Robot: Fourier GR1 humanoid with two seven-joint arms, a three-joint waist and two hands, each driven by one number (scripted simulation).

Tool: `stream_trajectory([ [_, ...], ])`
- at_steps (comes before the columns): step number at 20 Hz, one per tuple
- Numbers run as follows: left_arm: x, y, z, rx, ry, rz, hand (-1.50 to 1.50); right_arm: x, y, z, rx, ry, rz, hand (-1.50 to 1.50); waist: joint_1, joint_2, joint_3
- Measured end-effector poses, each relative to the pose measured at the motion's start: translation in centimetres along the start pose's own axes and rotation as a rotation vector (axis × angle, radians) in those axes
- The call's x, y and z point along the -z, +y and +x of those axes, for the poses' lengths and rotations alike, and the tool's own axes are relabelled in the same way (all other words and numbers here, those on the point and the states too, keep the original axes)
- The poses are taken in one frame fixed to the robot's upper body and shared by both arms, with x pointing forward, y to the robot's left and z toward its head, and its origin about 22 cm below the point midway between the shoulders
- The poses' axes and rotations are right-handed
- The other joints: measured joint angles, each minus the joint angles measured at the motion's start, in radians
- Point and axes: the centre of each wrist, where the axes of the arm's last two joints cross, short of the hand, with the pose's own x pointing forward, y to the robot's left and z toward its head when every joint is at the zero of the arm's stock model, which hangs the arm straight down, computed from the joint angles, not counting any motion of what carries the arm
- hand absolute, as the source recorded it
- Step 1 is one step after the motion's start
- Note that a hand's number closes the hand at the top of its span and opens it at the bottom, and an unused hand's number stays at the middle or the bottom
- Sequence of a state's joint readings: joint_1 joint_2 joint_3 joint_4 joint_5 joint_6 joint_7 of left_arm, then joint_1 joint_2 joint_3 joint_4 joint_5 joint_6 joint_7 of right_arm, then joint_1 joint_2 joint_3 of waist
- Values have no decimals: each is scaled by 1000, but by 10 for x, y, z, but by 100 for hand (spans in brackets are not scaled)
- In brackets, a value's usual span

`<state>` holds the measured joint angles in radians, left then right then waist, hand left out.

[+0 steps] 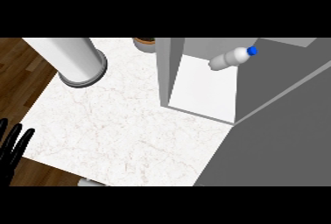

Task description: Pick up the bottled water, place it into the cabinet and close the cabinet

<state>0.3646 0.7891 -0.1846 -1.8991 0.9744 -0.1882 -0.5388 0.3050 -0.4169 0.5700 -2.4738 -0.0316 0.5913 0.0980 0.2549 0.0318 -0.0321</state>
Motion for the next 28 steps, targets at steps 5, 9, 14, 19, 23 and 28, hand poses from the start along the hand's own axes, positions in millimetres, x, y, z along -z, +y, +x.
stream_trajectory([
  [5,3,2,3,0,-14,-8,-150,3,0,-2,24,-12,17,150,3,10,0],
  [9,5,4,6,0,-22,-20,-150,6,-1,-8,82,-42,37,150,22,23,1],
  [14,8,6,8,2,-30,-28,-150,8,-2,-15,153,-76,50,150,31,36,4],
  [19,8,9,9,6,-28,-23,-150,19,-7,-25,201,-49,21,150,26,35,6],
  [23,8,12,10,3,-22,-20,-150,33,-22,-31,149,11,17,150,18,26,7],
  [28,8,14,10,5,-18,-14,-150,58,-42,-36,76,91,30,150,9,18,9],
])
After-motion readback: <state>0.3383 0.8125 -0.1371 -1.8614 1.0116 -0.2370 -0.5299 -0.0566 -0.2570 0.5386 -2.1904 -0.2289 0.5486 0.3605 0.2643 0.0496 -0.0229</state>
